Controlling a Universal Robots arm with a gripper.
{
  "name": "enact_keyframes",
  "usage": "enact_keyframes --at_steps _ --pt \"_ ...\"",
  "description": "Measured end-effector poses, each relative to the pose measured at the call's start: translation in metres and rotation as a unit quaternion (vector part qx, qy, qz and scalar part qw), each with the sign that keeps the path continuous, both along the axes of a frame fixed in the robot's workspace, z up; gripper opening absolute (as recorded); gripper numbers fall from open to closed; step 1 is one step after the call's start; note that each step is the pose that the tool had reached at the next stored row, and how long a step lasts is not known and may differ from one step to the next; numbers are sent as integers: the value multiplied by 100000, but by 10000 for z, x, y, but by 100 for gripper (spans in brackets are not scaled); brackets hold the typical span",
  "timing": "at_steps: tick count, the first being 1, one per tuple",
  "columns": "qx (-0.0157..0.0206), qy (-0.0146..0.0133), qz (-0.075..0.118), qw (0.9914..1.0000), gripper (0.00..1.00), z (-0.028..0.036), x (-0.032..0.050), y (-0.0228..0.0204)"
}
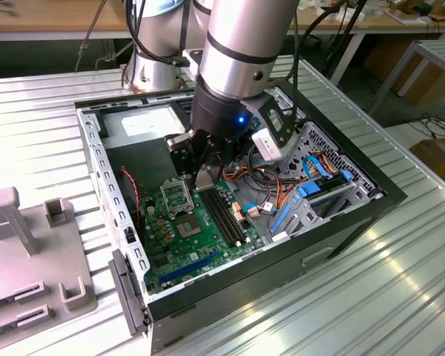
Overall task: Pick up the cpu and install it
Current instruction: 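Place the cpu into insertion slot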
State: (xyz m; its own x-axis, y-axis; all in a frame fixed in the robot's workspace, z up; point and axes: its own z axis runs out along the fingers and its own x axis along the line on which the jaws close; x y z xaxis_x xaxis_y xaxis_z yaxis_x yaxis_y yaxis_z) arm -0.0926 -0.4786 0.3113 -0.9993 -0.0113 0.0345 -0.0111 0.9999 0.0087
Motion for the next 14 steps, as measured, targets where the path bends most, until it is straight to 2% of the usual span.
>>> enact_keyframes --at_steps 1,2,3,6,14 --pt "-2 0 17 100000 47 -32 0 0" --pt "-3 7 51 100000 47 -162 -20 0" --pt "-4 24 26 100000 47 -338 -68 1" --pt "2 -4 8 100000 47 -386 -75 1" --pt "-3 2 7 100000 47 -571 -95 1"
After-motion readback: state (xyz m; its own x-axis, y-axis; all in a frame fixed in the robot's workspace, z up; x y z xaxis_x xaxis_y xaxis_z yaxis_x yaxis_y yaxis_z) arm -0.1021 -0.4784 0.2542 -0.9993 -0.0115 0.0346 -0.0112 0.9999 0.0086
